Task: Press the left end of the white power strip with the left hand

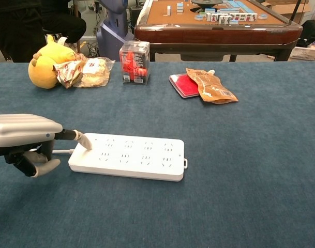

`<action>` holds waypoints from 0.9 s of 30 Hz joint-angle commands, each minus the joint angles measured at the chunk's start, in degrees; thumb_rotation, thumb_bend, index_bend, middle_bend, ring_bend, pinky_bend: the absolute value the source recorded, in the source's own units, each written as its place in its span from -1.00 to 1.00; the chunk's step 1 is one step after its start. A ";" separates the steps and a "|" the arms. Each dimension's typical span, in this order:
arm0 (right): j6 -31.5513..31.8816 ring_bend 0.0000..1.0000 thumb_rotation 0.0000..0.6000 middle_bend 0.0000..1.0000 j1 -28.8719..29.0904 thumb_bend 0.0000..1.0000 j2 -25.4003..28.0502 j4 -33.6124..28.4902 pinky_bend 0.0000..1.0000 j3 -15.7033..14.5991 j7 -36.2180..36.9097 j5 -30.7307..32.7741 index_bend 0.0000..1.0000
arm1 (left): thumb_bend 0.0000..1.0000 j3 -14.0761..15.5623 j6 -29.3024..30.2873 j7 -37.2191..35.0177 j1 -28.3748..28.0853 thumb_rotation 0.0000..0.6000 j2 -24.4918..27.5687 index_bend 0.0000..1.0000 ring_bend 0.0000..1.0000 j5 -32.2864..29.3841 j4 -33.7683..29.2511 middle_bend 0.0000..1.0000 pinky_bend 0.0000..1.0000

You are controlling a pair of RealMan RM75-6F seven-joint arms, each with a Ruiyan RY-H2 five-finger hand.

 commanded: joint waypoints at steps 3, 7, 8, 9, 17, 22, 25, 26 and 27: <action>0.19 -0.18 1.00 -0.23 -0.14 -0.67 0.04 0.11 0.00 0.00 0.28 0.05 -0.20 | 0.18 0.43 0.30 0.93 -0.56 1.00 -0.36 -0.66 0.55 -0.63 0.36 1.00 0.83; 0.29 -0.18 1.00 -0.23 -0.28 -0.67 -0.07 0.35 0.00 -0.06 0.60 0.12 -0.20 | 0.18 0.76 0.56 1.39 -0.87 1.00 -0.52 -0.66 0.55 -1.08 0.40 1.00 0.83; 0.24 -0.18 1.00 -0.23 -0.29 -0.67 -0.11 0.44 0.00 -0.09 0.65 0.15 -0.20 | 0.18 0.90 0.61 1.56 -0.96 1.00 -0.53 -0.66 0.55 -1.21 0.40 1.00 0.83; 0.22 -0.18 1.00 -0.23 -0.29 -0.67 -0.14 0.50 0.00 -0.10 0.69 0.16 -0.20 | 0.18 1.00 0.65 1.66 -1.03 1.00 -0.56 -0.66 0.55 -1.29 0.40 1.00 0.83; 0.09 -0.18 1.00 -0.23 -0.11 -0.67 -0.26 0.61 0.00 -0.02 0.75 0.03 -0.20 | 0.18 2.03 1.67 3.45 -1.41 1.00 -0.64 -0.63 0.55 -1.45 0.08 1.00 0.83; 0.08 -0.18 1.00 -0.23 -0.08 -0.67 -0.14 0.46 0.00 0.03 0.79 0.02 -0.20 | 0.18 1.23 4.66 1.16 -0.21 1.00 0.70 -0.63 0.55 -0.25 -1.84 1.00 0.83; -0.06 -0.18 1.00 -0.23 -0.03 -0.67 0.34 1.25 0.00 -0.29 0.43 -0.51 -0.20 | 0.18 0.79 7.32 -0.73 1.13 1.00 2.59 -0.64 0.54 1.31 -3.55 1.00 0.83; 0.04 -0.18 1.00 -0.23 0.03 -0.67 0.17 1.56 0.00 -0.28 0.83 -0.78 -0.20 | 0.18 0.77 8.17 -1.15 1.59 1.00 3.25 -0.64 0.53 1.77 -4.04 1.00 0.83; 0.19 -0.18 1.00 -0.23 0.02 -0.67 0.10 1.69 0.00 -0.25 1.17 -0.92 -0.20 | 0.18 0.74 9.41 -1.51 2.25 1.00 4.24 -0.64 0.51 2.23 -4.67 0.99 0.83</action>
